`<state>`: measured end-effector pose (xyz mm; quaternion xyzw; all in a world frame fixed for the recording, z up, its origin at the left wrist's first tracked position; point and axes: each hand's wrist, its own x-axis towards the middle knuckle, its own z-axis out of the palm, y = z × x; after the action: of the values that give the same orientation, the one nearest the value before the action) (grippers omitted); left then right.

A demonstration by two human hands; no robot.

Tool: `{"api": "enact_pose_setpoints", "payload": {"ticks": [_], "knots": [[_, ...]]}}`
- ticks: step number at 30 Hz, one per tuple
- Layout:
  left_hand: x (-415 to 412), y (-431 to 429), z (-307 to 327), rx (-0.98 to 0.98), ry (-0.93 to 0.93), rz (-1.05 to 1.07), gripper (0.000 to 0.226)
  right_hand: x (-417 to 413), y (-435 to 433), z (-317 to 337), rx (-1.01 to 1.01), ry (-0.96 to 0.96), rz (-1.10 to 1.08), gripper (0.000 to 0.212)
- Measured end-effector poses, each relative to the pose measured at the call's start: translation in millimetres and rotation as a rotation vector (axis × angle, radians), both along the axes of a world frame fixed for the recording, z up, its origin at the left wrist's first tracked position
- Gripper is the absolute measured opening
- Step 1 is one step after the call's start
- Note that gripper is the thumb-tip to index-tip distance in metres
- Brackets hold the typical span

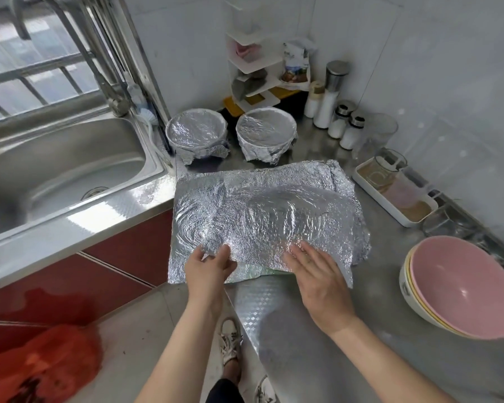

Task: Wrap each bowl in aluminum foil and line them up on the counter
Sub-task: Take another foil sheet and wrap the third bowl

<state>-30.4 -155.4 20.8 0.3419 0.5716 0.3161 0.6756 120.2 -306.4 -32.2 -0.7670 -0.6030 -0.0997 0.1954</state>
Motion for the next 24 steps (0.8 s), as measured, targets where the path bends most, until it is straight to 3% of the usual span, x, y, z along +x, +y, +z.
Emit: {"api": "enact_pose_setpoints", "payload": {"ticks": [6,10,13,15,17,19,20,22,24], "knots": [[-8,-9,-11,0.043,0.027,-0.017,0.073,2,-8,2,-0.015,0.013,0.029,0.050],[-9,-12,-11,0.024,-0.010,-0.016,0.075,5,-14,-2,0.028,0.047,0.022,0.047],[-14,-10,-13,0.051,0.100,-0.045,0.066,1,-14,-4,0.077,0.047,0.017,0.049],[-17,-7,-12,0.239,0.370,-0.101,0.069,-1,-15,-4,0.097,0.032,0.028,0.050],[-16,-6,-7,0.674,0.626,-0.194,0.068,-1,-16,-3,0.133,0.034,0.036,0.048],[-7,-8,-2,1.093,0.657,-0.469,0.051,-1,-16,0,0.182,0.056,0.045,0.043],[0,-9,-3,1.210,0.626,-0.662,0.042,-1,-15,2,0.202,0.064,0.048,0.040],[11,-13,-7,1.360,0.600,-0.966,0.033,-1,-12,7,0.205,0.077,0.051,0.031],[17,-15,-12,1.447,0.591,-1.087,0.035,-1,-12,9,0.195,0.069,0.036,0.021]]}}
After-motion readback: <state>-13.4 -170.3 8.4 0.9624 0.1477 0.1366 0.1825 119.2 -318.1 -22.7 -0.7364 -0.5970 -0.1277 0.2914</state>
